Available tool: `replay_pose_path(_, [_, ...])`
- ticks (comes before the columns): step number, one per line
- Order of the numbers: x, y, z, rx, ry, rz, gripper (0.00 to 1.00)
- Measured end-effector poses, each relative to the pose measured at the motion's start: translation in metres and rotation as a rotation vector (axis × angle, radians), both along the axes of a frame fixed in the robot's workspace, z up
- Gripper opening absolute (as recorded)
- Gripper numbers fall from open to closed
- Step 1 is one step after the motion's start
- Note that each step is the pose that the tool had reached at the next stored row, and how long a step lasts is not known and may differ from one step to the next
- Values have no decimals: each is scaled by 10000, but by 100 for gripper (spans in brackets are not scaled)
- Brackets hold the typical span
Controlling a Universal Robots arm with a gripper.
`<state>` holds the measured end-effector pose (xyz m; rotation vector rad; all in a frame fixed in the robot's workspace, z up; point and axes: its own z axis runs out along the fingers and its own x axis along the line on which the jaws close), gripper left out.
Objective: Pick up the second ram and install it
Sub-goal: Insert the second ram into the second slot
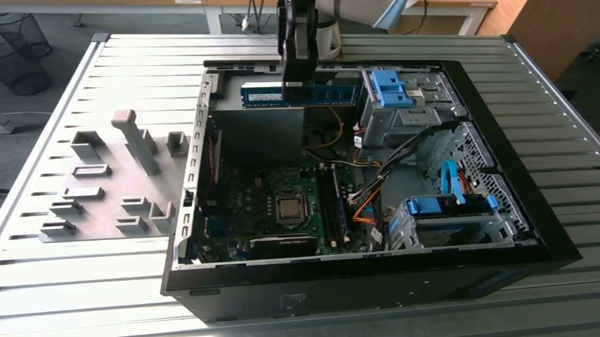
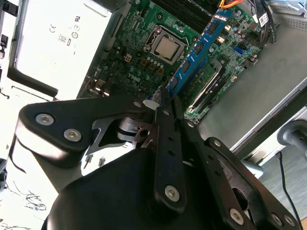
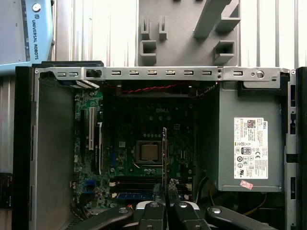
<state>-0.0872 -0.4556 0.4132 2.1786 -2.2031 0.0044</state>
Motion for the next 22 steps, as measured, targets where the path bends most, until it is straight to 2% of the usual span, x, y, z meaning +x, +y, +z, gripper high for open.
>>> replay_pose_path(5, [0, 0, -1, -2, -1, -18, 14])
replay_pose_path(8, [-1, 0, -1, -7, 0, -241, 14])
replay_pose_path(22, [0, 0, -20, -27, -1, -2619, 14])
